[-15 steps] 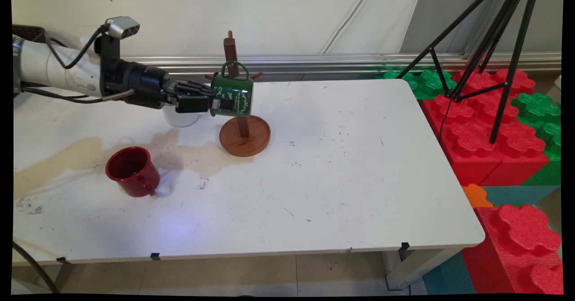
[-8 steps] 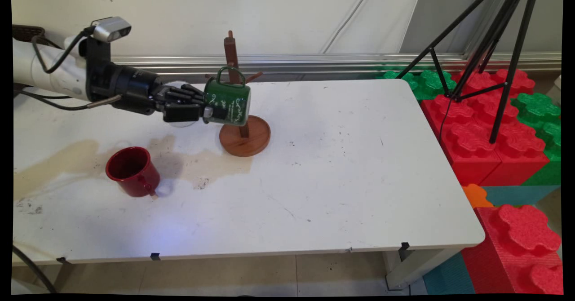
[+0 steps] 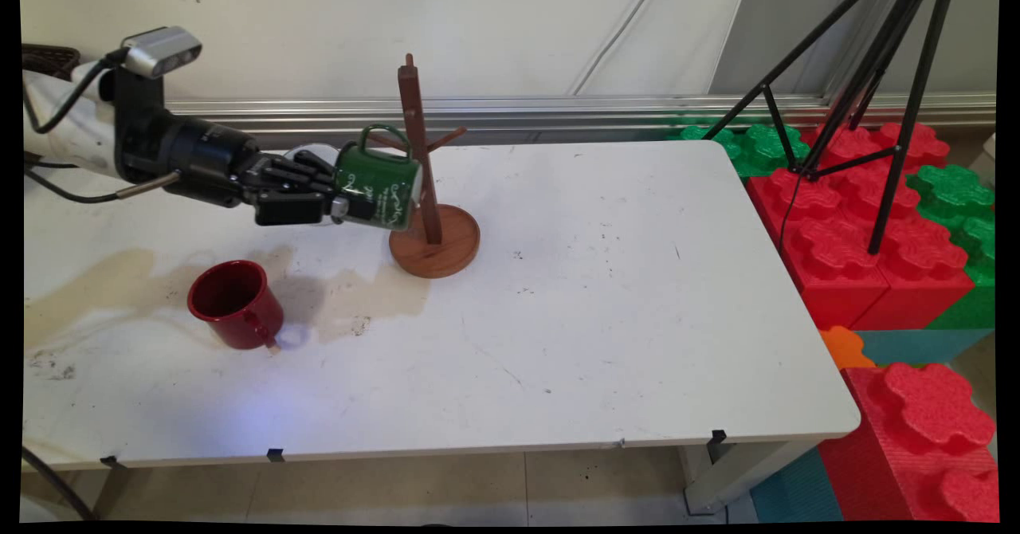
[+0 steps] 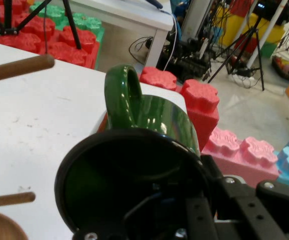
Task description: Place the picked object on the table
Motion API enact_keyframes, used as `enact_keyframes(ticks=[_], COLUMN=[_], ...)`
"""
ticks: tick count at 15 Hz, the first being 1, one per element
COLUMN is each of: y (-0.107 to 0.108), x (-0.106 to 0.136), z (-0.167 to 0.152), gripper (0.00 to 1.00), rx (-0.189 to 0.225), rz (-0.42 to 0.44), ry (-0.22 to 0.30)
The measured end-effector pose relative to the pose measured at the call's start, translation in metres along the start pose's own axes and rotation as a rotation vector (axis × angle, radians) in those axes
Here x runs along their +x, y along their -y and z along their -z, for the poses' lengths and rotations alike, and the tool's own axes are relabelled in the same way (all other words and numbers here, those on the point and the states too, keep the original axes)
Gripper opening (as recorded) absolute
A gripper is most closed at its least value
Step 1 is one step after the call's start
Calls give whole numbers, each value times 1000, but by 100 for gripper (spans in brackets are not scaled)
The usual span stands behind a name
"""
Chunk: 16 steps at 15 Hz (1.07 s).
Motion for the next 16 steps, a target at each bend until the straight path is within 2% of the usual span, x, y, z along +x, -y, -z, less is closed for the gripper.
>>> enact_keyframes(ticks=[5,16], y=[3,29], x=[0,-6], z=[25,81], gripper=[0,0], rx=[35,153], rz=[-62,-188], ry=[52,190])
